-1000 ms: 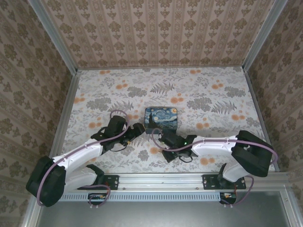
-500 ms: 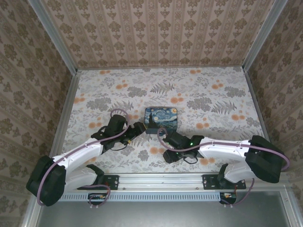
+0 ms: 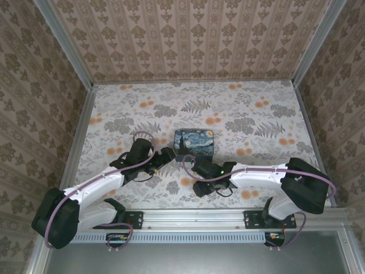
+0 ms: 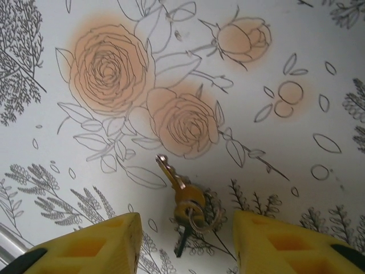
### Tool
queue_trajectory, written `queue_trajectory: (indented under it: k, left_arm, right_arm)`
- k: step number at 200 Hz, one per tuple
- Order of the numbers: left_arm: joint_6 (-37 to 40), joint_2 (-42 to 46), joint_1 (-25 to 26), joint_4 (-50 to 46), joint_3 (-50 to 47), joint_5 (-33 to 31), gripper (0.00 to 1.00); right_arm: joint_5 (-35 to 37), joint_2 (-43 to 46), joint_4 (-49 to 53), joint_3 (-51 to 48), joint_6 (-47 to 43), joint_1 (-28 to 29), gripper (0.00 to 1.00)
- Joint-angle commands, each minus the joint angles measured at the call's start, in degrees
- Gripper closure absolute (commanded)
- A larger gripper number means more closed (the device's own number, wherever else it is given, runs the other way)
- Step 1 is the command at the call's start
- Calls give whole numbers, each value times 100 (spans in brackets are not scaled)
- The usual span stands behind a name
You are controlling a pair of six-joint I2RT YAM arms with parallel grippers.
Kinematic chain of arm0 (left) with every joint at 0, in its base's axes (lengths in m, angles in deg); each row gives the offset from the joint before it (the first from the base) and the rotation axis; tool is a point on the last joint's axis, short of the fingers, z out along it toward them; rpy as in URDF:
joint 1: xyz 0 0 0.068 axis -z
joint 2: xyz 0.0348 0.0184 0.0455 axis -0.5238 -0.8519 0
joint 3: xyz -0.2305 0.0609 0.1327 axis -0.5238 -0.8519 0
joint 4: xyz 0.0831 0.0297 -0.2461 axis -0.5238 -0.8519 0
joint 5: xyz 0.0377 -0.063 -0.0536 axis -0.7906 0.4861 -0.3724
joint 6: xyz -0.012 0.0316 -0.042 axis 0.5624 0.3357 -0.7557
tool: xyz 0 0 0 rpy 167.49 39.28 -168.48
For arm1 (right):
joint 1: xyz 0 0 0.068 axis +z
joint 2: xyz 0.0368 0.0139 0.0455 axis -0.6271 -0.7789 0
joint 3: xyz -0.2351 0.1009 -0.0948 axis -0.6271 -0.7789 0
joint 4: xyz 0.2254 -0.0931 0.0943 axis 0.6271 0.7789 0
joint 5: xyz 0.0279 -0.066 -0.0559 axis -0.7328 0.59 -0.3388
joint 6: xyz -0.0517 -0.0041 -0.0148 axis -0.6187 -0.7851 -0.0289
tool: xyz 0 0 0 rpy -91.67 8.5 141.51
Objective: Unlock the padlock with the key
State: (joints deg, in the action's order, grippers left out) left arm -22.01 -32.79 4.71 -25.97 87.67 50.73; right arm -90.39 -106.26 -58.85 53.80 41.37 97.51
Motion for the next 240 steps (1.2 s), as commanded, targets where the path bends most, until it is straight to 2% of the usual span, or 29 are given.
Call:
queue_trajectory:
  k: [1, 52, 75, 96, 127, 168, 240]
  left_arm:
    - [116, -41, 18, 90, 94, 58, 8]
    - [126, -43, 18, 90, 94, 67, 8]
    - [116, -43, 18, 107, 94, 66, 7]
    - [96, -63, 18, 125, 87, 58, 7]
    - [91, -65, 18, 125, 77, 40, 7]
    - [115, -45, 18, 81, 85, 26, 7]
    - [140, -41, 103, 140, 145, 110, 8]
  right_arm:
    - [236, -198, 91, 174, 90, 86, 54]
    - [513, -451, 151, 144, 324, 262, 60]
    - [635, -610, 134, 186, 423, 381, 67]
    - [779, -810, 103, 240, 558, 541, 75]
    - [875, -978, -137, 115, 810, 628, 100]
    - [859, -523, -318, -12, 827, 569, 100]
    - [524, 739, -494, -256, 871, 106, 100]
